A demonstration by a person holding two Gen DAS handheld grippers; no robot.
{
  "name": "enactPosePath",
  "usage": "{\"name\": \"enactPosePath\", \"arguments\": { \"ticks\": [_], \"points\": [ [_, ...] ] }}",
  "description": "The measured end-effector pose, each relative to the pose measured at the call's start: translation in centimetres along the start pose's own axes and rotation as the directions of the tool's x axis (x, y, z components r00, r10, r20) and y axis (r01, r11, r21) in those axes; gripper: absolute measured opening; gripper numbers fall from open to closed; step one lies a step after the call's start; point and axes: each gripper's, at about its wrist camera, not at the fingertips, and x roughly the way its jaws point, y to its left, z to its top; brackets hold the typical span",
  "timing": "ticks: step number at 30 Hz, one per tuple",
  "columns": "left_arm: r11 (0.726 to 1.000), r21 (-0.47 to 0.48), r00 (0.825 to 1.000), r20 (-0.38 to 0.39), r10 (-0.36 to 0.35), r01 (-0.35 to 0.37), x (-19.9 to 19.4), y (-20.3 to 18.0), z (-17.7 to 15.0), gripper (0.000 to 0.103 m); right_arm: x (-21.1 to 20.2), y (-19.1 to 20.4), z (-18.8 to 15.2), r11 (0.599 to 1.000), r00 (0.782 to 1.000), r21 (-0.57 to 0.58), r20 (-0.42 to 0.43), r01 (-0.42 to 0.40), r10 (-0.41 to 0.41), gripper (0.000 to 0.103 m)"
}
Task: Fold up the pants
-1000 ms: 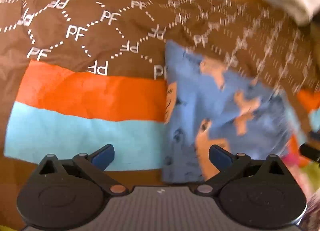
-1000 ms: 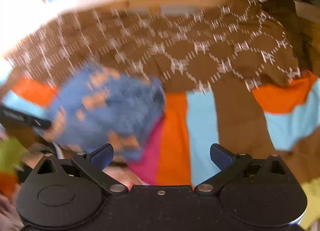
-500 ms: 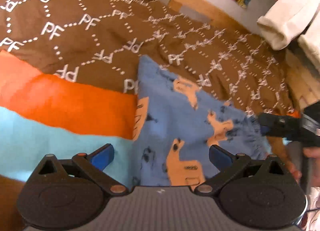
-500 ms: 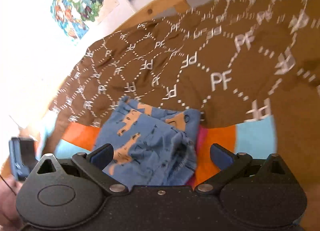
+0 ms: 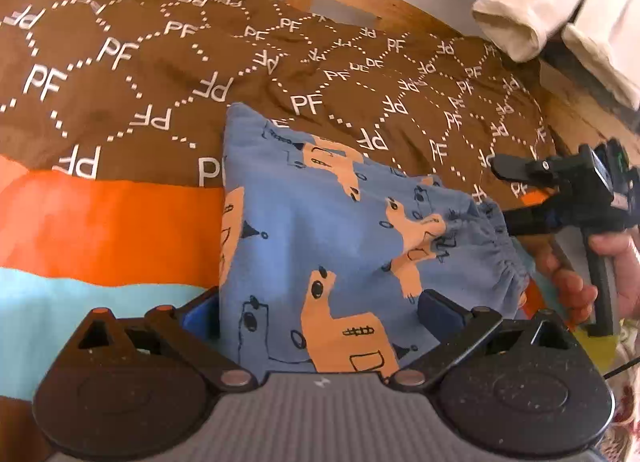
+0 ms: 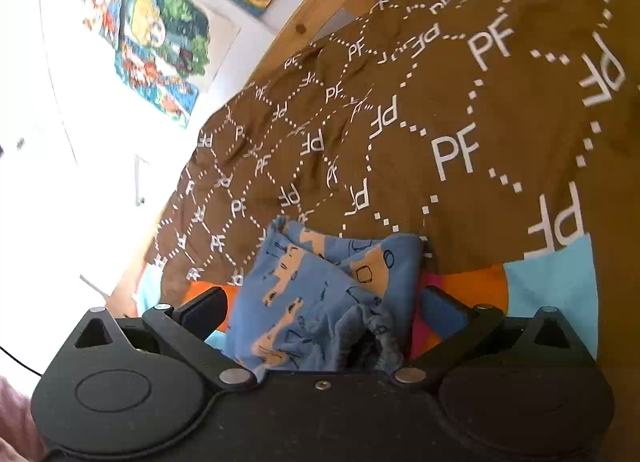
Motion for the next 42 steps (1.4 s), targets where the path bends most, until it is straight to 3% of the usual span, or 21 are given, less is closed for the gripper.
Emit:
{"name": "enactPosePath", "arguments": {
  "ticks": [6, 15, 21, 31, 34, 37, 39, 42],
  "points": [
    [0.999, -0.042, 1.000, -0.014, -0.018, 0.017, 0.1, 0.6, 0.3, 0.103, 0.7, 0.5, 0.1, 0.998, 0.998, 0.000, -0.005, 0.059, -0.059, 0.102],
    [0.999, 0.035, 0.999, -0.027, 0.023, -0.022, 0.3, -0.4, 0.0, 0.103, 1.5, 0.5, 0.0, 0.992, 0.992, 0.045, 0.031, 0.118, -0.119, 0.102],
    [1.000, -0.005, 0.999, -0.033, 0.006, -0.006, 0.4, 0.1, 0.2, 0.103, 1.9, 0.9, -0.2, 0.986, 0.985, 0.048, 0.063, 0.158, -0.161, 0.102],
    [0.983, -0.170, 0.997, -0.044, -0.071, 0.063, 0.1, 2.3, 1.1, 0.103, 2.4, 1.4, -0.4, 0.978, 0.975, 0.030, 0.075, 0.206, -0.208, 0.101],
    [0.976, -0.208, 0.997, -0.042, -0.068, 0.058, -0.1, 2.6, 1.2, 0.099, 2.3, 1.6, -0.5, 0.973, 0.970, 0.023, 0.069, 0.231, -0.233, 0.089],
    [0.974, -0.223, 0.998, -0.041, -0.048, 0.037, -0.2, 2.7, 1.1, 0.092, 1.8, 1.1, -0.8, 0.965, 0.963, 0.051, 0.071, 0.258, -0.261, 0.062],
    [0.975, -0.221, 0.999, -0.040, -0.030, 0.020, -0.2, 2.5, 1.1, 0.087, 1.3, 0.4, -1.0, 0.958, 0.958, 0.096, 0.074, 0.271, -0.278, 0.038],
    [0.975, -0.221, 0.999, -0.039, -0.011, 0.002, -0.3, 2.5, 1.0, 0.082, 1.4, 0.8, -1.4, 0.959, 0.959, 0.080, 0.069, 0.271, -0.276, 0.037]
  ]
}}
